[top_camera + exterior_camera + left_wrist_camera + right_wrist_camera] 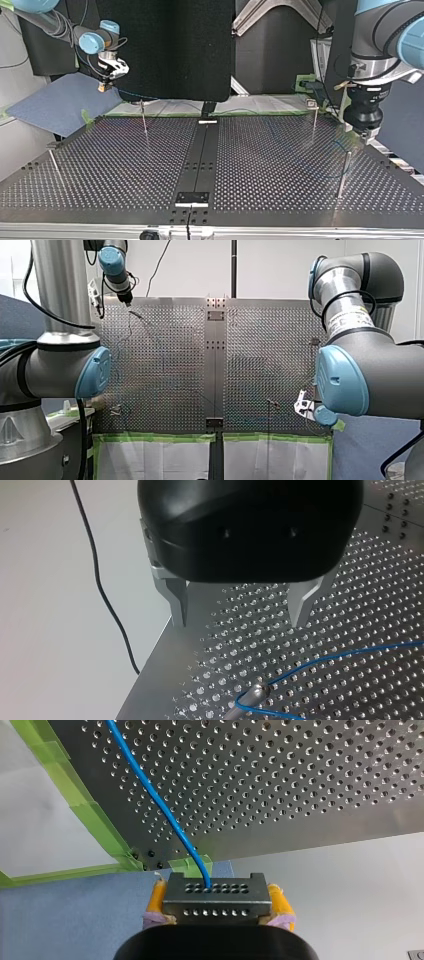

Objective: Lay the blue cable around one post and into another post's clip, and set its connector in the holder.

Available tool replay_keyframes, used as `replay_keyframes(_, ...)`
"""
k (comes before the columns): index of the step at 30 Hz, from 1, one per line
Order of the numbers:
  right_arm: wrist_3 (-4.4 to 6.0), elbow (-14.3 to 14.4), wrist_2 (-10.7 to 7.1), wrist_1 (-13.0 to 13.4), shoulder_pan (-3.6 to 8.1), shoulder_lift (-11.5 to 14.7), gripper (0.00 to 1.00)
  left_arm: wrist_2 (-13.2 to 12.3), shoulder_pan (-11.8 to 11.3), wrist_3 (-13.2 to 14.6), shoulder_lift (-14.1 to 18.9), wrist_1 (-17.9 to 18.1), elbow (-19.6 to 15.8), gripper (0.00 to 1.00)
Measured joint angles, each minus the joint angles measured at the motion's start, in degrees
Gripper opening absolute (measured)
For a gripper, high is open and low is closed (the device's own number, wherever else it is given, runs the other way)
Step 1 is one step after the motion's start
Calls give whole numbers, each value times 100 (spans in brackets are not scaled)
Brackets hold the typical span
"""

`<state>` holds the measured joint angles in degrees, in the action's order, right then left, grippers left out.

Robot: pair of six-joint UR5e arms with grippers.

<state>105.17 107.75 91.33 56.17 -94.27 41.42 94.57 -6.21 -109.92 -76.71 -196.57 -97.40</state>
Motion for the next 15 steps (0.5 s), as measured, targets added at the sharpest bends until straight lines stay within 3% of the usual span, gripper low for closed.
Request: replay_keyframes(15, -4, 2, 0, 0, -2, 0, 0, 13, 13, 742, -5, 8, 4, 100)
